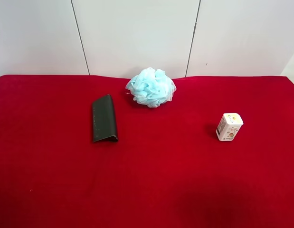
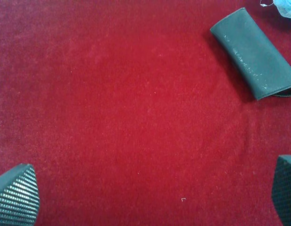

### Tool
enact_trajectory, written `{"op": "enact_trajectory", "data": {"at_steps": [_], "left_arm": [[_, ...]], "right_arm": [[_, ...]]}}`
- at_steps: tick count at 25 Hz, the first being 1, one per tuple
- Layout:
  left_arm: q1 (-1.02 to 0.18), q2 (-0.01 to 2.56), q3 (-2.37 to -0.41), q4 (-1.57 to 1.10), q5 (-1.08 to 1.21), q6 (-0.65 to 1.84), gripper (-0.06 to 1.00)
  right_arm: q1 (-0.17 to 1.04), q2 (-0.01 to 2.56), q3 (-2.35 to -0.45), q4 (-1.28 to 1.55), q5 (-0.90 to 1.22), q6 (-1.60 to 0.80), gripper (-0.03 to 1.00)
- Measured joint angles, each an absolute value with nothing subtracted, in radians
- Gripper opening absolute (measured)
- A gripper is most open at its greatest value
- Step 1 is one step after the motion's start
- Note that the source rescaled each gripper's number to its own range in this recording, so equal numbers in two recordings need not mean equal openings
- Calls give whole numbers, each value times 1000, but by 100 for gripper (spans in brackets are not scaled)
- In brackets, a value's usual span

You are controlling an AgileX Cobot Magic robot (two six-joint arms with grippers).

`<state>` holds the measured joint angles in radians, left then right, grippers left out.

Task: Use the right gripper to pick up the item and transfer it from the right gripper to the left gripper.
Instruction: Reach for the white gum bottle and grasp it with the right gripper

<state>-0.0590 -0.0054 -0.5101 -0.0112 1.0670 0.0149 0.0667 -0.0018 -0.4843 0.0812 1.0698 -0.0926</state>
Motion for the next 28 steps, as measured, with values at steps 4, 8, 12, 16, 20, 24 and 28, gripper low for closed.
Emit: {"op": "enact_trajectory", "data": {"at_steps": [4, 8, 12, 16, 20, 24, 28], "left_arm": [[-59, -5, -510, -11, 1067, 15, 100], [-59, -5, -510, -11, 1067, 15, 100], [-59, -5, -510, -11, 1067, 15, 100], [-59, -5, -510, -11, 1067, 15, 100], [-59, -5, -510, -11, 1067, 15, 100], [-59, -5, -510, -11, 1067, 15, 100], [-59, -5, -510, -11, 1067, 15, 100]], "right_arm": [[67, -2, -484, 81, 1070, -93, 100], [67, -2, -484, 81, 1070, -93, 100], [67, -2, -484, 81, 1070, -93, 100], [67, -2, -484, 81, 1070, -88, 100], [67, -2, -484, 81, 1070, -82, 100], [67, -2, -484, 93, 1070, -82, 100], [67, 31, -500, 99, 1078, -80, 100]]}}
